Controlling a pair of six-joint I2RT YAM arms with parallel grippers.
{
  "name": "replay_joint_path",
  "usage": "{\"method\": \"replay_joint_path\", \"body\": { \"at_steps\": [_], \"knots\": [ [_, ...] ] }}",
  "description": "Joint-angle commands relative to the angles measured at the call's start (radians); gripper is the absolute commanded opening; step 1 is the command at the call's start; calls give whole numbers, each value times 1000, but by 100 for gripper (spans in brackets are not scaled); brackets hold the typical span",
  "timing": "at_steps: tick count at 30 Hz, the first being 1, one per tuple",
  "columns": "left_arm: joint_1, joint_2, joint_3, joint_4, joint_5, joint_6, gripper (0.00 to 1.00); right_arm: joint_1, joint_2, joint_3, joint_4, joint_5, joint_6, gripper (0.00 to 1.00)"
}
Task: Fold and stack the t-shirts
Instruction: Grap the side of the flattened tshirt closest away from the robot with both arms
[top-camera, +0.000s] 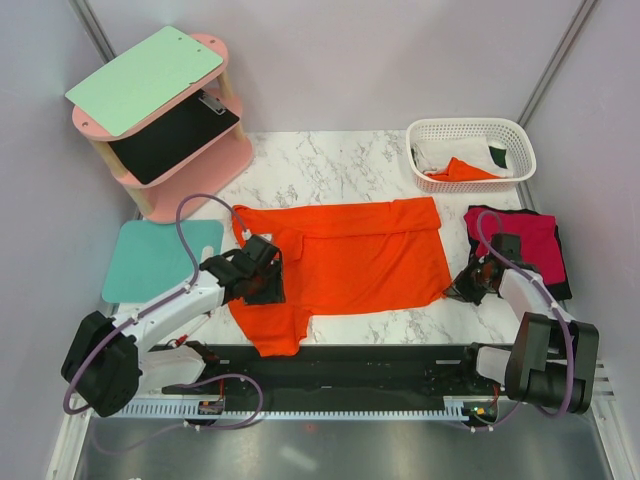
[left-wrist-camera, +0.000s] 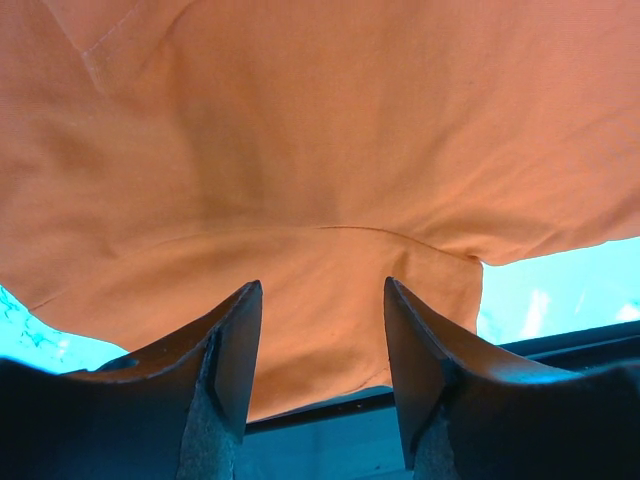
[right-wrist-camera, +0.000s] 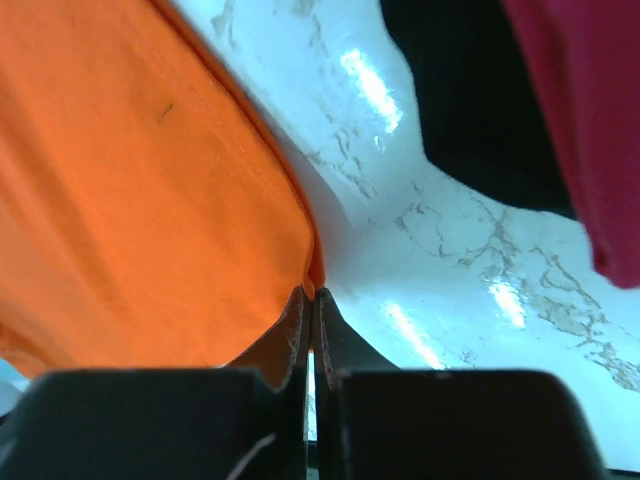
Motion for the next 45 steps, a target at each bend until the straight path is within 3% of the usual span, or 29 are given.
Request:
{"method": "replay_joint_path", "body": {
  "at_steps": [1, 7, 19, 33, 36, 38, 39, 45],
  "knots": [
    [-14, -1, 51, -51, 26, 11, 59, -3, 5, -26, 47, -77, 24, 0],
    [-129, -52, 44, -51, 96, -13, 59, -3, 36, 12, 87, -77, 21, 0],
    [-450, 48, 63, -100, 29, -137, 60, -3, 105, -2, 170, -126, 12, 0],
    [-537, 236, 84, -106, -152, -233, 61, -3, 151, -44, 260, -186, 10, 0],
    [-539, 246, 83, -111, -178, -254, 52, -4, 154, -49, 268, -195, 4, 0],
    [-537, 247, 80, -125, -178, -269, 6, -4, 151, -51, 265, -198, -1, 0],
    [-537, 244, 84, -138, -180, -283, 2, -4, 146, -51, 259, -195, -5, 0],
    [-537, 192, 147, -319, -242, -352, 2, -4, 103, -54, 237, -224, 1, 0]
  ]
}}
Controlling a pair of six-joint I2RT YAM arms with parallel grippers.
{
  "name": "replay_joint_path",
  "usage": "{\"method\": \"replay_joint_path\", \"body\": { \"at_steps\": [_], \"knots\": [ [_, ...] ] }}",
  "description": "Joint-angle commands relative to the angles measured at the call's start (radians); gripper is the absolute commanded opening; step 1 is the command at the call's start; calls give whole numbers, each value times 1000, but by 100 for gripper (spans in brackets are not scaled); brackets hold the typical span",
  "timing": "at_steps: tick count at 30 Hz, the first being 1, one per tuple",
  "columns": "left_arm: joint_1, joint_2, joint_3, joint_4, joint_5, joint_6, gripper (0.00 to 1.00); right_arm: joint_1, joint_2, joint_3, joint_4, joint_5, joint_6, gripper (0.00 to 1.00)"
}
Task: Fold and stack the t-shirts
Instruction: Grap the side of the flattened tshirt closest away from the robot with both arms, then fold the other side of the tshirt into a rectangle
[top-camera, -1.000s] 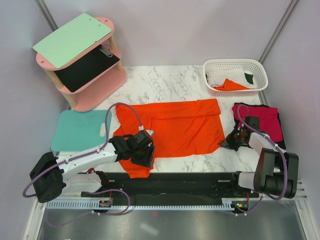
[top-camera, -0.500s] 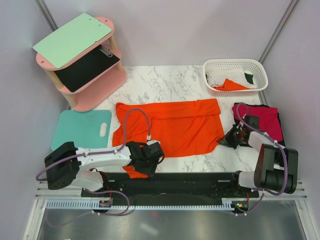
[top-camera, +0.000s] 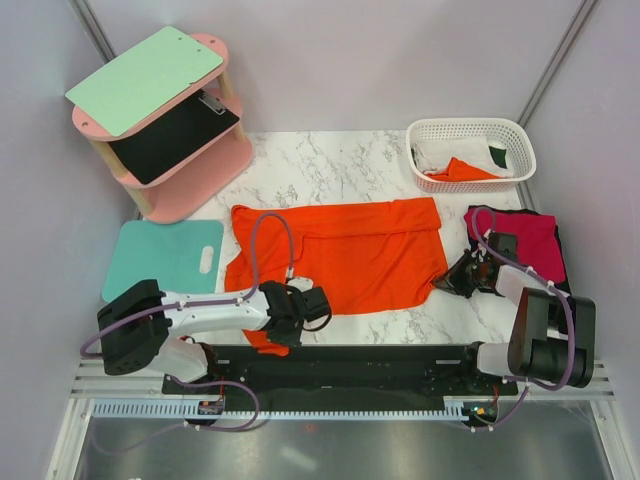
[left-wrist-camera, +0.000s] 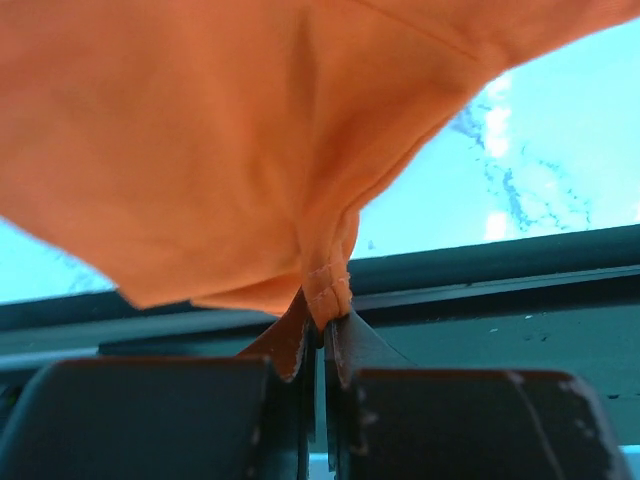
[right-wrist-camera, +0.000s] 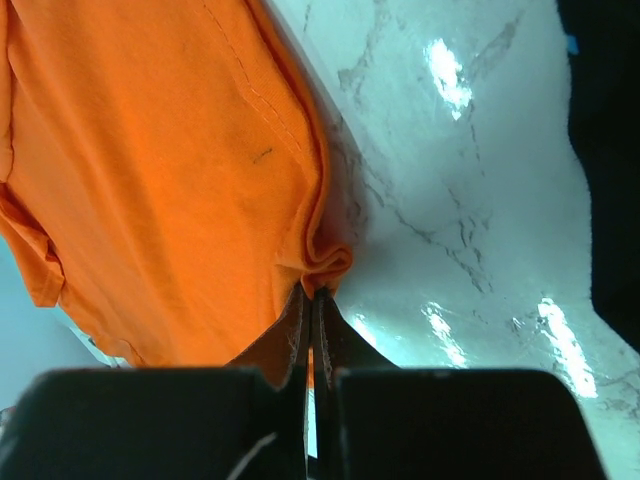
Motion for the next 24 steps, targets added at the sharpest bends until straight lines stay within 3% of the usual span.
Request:
{"method": "replay_joint_path", "body": {
  "at_steps": [1, 7, 13, 20, 24],
  "knots": [
    [-4, -42, 102, -185, -127, -117, 2, -4, -45, -12, -9, -21, -8, 0],
    [19, 35, 248, -396, -231, -142, 2, -4, -133, 28, -19, -31, 4, 0],
    [106, 55, 327, -417, -277, -78, 2, -3, -123, 97, 3, -23, 4, 0],
    [252, 67, 434, -419, -359, 22, 2, -4, -42, 165, 141, -6, 64, 0],
    [315, 165, 512, -373, -450, 144, 2, -3, 39, 200, 221, 11, 89, 0]
  ]
}}
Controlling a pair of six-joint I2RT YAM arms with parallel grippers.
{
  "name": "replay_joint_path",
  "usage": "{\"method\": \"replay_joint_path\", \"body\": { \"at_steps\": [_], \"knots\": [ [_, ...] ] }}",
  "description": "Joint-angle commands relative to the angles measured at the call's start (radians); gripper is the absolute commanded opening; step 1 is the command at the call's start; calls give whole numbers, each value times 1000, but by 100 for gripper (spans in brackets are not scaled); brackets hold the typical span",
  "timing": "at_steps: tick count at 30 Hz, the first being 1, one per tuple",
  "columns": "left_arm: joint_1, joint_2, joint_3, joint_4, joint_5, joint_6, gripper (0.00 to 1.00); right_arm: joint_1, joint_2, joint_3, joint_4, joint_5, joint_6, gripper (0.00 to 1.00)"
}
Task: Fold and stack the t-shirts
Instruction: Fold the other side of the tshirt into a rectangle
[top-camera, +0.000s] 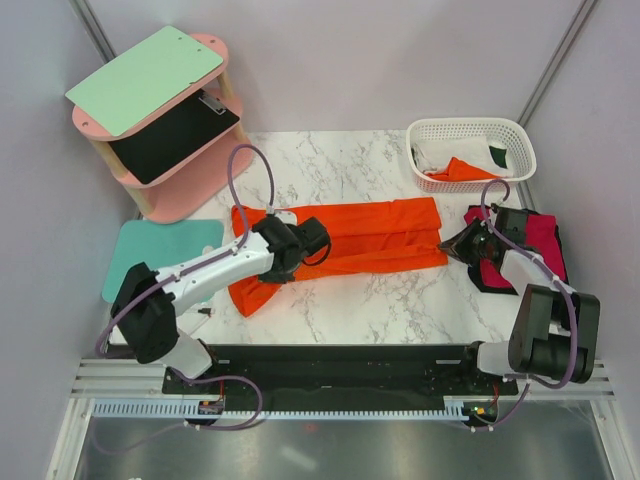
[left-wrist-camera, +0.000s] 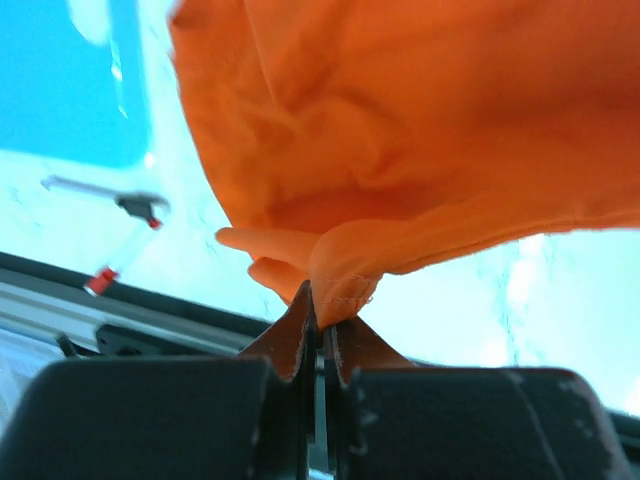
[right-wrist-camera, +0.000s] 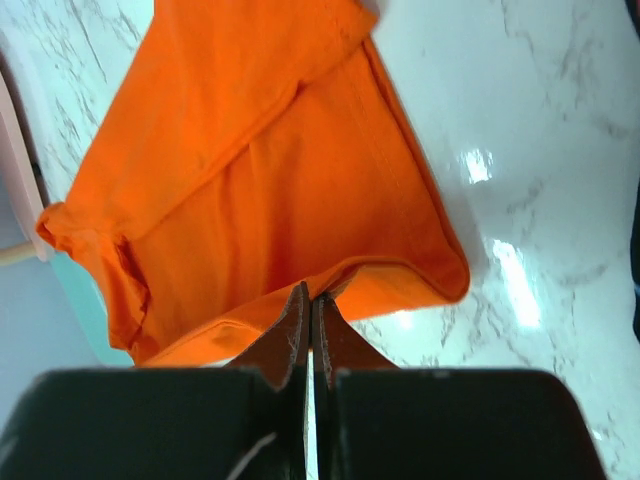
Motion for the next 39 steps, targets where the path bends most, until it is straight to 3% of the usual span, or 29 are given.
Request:
{"method": "replay_joint_path", "body": {
  "at_steps": [1, 10, 22, 25, 26, 30, 32, 34, 35, 36, 38, 39],
  "knots": [
    [53, 117, 135, 39, -161, 167, 2, -3, 107, 68, 154, 24, 43, 0],
    [117, 403, 396, 38, -305, 288, 2, 18, 251, 88, 320, 53, 143, 0],
    [208, 524, 514, 67, -378, 377, 2, 69, 438, 191, 346, 134, 163, 2],
    [219, 547, 542, 88, -394, 431, 2, 70, 425, 185, 346, 153, 156, 33],
    [223, 556, 553, 101, -398, 446, 2, 75, 410, 179, 343, 180, 152, 54],
    [231, 615, 620, 145, -420, 537, 2, 95, 338, 174, 317, 240, 129, 90],
    [237, 665, 646, 161, -443, 573, 2, 109, 311, 193, 292, 254, 112, 98],
    [249, 705, 698, 159, -447, 581, 4, 119, 294, 197, 288, 252, 98, 98],
    [266, 734, 715, 156, -450, 572, 30, 125, 291, 202, 281, 257, 94, 98],
    [274, 740, 737, 142, -454, 557, 44, 130, 279, 202, 280, 262, 91, 98],
    [292, 728, 740, 133, -465, 502, 97, 153, 268, 206, 277, 278, 64, 98],
    [297, 716, 729, 132, -461, 489, 100, 162, 258, 209, 263, 288, 55, 98]
  ]
}}
